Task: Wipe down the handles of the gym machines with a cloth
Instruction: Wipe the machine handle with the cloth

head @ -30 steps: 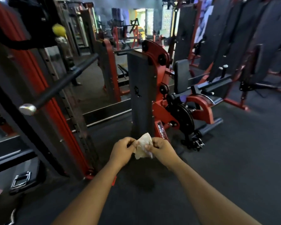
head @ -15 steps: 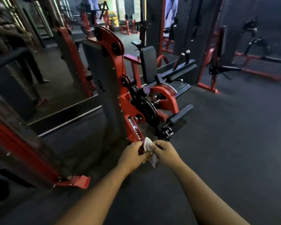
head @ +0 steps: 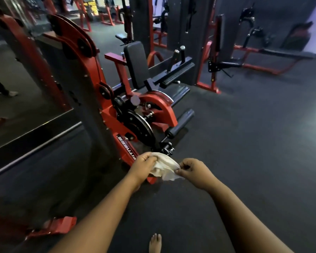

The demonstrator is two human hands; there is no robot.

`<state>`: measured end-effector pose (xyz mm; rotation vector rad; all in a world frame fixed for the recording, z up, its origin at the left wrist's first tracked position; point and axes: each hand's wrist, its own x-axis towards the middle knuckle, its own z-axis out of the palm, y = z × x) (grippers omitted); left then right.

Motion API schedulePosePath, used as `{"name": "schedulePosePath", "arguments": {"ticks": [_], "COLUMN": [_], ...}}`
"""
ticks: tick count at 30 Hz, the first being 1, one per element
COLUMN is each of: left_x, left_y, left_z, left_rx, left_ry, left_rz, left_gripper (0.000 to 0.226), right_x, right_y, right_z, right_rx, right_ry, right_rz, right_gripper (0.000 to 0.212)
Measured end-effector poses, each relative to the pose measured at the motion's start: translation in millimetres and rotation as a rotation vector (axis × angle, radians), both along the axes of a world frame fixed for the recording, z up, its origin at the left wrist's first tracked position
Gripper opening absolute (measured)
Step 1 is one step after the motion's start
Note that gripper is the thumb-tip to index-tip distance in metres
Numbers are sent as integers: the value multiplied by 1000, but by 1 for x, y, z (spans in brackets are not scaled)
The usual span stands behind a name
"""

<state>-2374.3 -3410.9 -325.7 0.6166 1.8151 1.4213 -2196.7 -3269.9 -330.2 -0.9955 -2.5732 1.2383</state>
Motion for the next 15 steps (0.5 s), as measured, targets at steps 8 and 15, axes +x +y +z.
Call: {"name": "schedulePosePath", "arguments": {"ticks": [8,15], "left_x": [-51,-71], "left_y": [106,168], "left_z": [12,10], "left_rx": [39,129], "left_ry": [22,-284], "left_rz": [-463,-264], "left_gripper": [16,77], "right_x": [-48,-60], "right_y": [55,99], "right_z": [24,31], "right_rx": [-207,-424], "right_ry": [150,386], "right_rz": [25,-250], "right_gripper": [51,14]}}
